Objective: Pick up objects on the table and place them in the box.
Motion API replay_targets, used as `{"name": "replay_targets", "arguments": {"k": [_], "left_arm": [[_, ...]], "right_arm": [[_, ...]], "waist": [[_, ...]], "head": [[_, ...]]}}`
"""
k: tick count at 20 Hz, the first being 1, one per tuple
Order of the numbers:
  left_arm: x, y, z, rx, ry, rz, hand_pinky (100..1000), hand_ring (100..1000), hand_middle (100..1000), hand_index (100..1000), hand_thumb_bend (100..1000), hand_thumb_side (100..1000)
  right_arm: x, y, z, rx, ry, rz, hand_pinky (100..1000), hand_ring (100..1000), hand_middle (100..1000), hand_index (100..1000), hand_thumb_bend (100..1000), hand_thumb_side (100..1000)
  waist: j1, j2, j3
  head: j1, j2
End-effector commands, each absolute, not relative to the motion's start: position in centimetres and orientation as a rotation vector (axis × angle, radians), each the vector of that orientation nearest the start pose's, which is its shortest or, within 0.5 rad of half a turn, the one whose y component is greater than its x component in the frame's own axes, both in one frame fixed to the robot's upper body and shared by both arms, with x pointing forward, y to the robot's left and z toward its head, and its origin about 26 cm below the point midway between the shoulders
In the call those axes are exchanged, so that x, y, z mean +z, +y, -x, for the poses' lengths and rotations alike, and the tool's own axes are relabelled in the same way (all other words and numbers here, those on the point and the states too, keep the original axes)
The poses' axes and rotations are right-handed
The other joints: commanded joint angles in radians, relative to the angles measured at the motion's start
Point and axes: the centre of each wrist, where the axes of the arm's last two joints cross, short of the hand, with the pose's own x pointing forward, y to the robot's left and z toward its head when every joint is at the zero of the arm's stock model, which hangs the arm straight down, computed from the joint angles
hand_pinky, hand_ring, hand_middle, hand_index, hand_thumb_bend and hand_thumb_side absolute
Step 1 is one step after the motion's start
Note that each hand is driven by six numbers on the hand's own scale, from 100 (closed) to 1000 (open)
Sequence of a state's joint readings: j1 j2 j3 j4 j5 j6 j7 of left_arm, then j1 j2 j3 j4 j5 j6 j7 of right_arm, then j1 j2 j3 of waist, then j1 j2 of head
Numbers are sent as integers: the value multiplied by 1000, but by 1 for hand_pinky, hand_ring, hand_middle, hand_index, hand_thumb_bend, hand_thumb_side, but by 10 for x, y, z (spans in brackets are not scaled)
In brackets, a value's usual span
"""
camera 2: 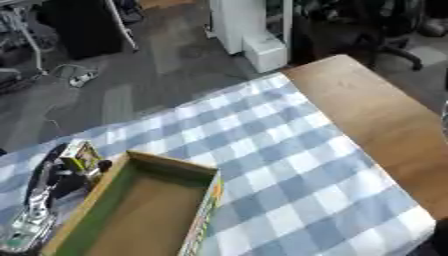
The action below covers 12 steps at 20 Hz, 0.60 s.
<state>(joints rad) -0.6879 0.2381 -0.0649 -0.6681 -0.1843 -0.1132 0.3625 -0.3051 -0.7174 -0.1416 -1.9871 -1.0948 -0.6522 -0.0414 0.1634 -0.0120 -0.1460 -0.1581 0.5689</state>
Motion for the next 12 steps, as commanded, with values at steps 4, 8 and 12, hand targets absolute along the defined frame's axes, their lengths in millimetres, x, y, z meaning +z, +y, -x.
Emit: {"name": "replay_targets", "arguments": {"k": [4,8,12], "left_arm": [[11,282,-438,-207,-1542,-619,556,658,856,953,943,455],[11,283,-439,-197,-1542,-625,547,648,847,949,960,452],[10,283,-439,-191,-1540,-626,540,639,843,946,971,452]], "right_arm": [[279,-341,-285,202,3287,818,439,381,418,498,100,1000],[279,-341,-285,201,3286,819,439,381,418,497,100,1000],[280,-341,-285,201,3286,822,439,380,416,496,100,1000]], "waist": [[-8,-7,-2],[-8,-7,-3],[-7,-7,-5]], "head": [[8,-19],[10,-19],[10,-21]]}}
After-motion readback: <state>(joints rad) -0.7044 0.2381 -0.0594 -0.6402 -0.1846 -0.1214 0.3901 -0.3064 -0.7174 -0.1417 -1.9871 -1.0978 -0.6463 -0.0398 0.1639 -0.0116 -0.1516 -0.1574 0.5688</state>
